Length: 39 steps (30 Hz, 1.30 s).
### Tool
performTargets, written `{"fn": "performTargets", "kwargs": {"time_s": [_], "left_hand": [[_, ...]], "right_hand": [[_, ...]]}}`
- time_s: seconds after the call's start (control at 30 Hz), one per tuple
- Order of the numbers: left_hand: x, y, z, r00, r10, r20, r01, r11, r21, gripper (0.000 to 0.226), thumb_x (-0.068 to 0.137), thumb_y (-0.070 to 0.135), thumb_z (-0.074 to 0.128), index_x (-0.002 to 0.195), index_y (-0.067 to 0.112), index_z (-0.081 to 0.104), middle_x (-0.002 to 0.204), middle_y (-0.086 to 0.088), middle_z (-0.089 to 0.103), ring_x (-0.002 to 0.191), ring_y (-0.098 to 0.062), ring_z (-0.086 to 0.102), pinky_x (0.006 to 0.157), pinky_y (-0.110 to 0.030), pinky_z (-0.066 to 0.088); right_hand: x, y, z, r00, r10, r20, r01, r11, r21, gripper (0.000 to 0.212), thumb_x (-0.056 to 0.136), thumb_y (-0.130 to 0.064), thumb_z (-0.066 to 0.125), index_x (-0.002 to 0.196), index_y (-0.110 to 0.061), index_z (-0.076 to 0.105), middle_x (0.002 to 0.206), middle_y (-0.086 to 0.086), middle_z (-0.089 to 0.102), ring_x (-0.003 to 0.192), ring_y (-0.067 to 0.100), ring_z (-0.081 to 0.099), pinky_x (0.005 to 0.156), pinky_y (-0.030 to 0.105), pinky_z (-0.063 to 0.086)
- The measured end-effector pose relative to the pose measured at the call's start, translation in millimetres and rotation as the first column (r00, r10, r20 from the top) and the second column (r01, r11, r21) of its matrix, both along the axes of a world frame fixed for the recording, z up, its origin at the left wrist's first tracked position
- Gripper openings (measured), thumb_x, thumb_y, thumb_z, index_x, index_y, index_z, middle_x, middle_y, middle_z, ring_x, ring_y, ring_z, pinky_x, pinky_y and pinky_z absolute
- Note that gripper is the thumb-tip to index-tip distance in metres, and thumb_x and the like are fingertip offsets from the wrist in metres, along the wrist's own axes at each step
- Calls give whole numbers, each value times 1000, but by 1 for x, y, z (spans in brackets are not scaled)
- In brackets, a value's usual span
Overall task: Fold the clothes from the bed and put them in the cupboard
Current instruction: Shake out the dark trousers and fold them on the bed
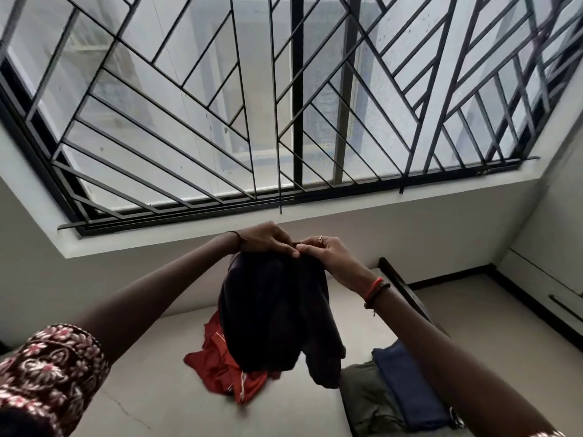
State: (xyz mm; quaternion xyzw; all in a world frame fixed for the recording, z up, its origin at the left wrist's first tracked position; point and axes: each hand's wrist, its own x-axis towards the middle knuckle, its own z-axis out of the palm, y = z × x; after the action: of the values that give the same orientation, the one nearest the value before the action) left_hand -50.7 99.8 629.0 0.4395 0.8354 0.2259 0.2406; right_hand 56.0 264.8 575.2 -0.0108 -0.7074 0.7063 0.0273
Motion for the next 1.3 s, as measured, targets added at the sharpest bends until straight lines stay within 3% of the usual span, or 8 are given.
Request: {"fn": "performTargets", "kwargs": {"time_s": [0.1, 0.33, 0.5, 0.67, 0.77, 0.9, 1.13, 1.3], "left_hand": [[-5, 7, 18, 979, -65, -194, 39, 990, -135, 27, 80, 42, 70, 88, 16, 74, 80, -1, 69, 75, -10, 59, 74, -31, 47], [-1, 15, 59, 775, -118, -621, -47, 969, -242, 34, 78, 57, 64, 99, 31, 69, 89, 9, 62, 80, -12, 53, 67, -25, 38], [-4, 11, 83, 778, -30, -628, -74, 987, -140, 33, 79, 53, 66, 101, 30, 71, 96, 6, 67, 87, -13, 58, 70, -26, 41], [-9, 6, 102, 787, 35, -616, -91, 994, -59, 28, 75, 57, 68, 91, 34, 72, 84, 12, 62, 88, -14, 60, 79, -32, 48], [-13, -2, 109, 792, 75, -606, -112, 993, -23, 25, 72, 60, 68, 85, 39, 71, 84, 16, 64, 87, -12, 60, 82, -36, 50], [-17, -16, 117, 795, 115, -596, -125, 992, 24, 25, 74, 56, 68, 88, 35, 72, 96, 11, 69, 93, -12, 61, 86, -38, 49], [-18, -29, 131, 798, 202, -567, -134, 978, 160, 21, 76, 50, 69, 88, 34, 74, 94, 10, 70, 94, -11, 61, 87, -36, 47], [-24, -43, 135, 836, 238, -494, -143, 964, 223, 15, 77, 39, 73, 83, 25, 74, 86, 5, 71, 90, -13, 63, 88, -37, 48]], "right_hand": [[1, 2, -3, 998, 37, -43, -34, 996, 80, 19, 88, 0, 61, 106, -4, 58, 88, 8, 69, 78, 10, 66, 71, 19, 53], [-8, -8, -25, 975, -148, -168, 209, 872, 444, 21, 82, 0, 63, 96, -12, 55, 81, 7, 67, 69, 14, 63, 65, 25, 53], [-6, -16, -44, 955, -232, -185, 291, 857, 424, 17, 81, -14, 72, 93, -14, 60, 82, 2, 67, 72, 13, 67, 64, 18, 54], [-4, -20, -60, 940, -293, -174, 341, 797, 499, 14, 84, -10, 68, 96, -5, 69, 85, 2, 70, 70, 6, 61, 56, -1, 39], [-5, -16, -65, 944, -305, -128, 329, 821, 466, 9, 86, -10, 65, 94, -7, 68, 84, 4, 71, 63, 2, 60, 56, 4, 42], [-5, -6, -65, 970, -225, -87, 241, 918, 313, 8, 92, -12, 57, 87, -18, 53, 80, 4, 67, 70, 16, 64, 66, 30, 53], [-5, -8, -79, 960, -247, -128, 276, 791, 546, 3, 86, -7, 62, 86, -5, 65, 76, 1, 60, 71, 15, 57, 56, 11, 38], [4, 15, -88, 972, -235, -8, 223, 909, 353, 5, 91, -6, 57, 94, -5, 61, 81, 6, 69, 75, 16, 64, 65, 26, 51]]}}
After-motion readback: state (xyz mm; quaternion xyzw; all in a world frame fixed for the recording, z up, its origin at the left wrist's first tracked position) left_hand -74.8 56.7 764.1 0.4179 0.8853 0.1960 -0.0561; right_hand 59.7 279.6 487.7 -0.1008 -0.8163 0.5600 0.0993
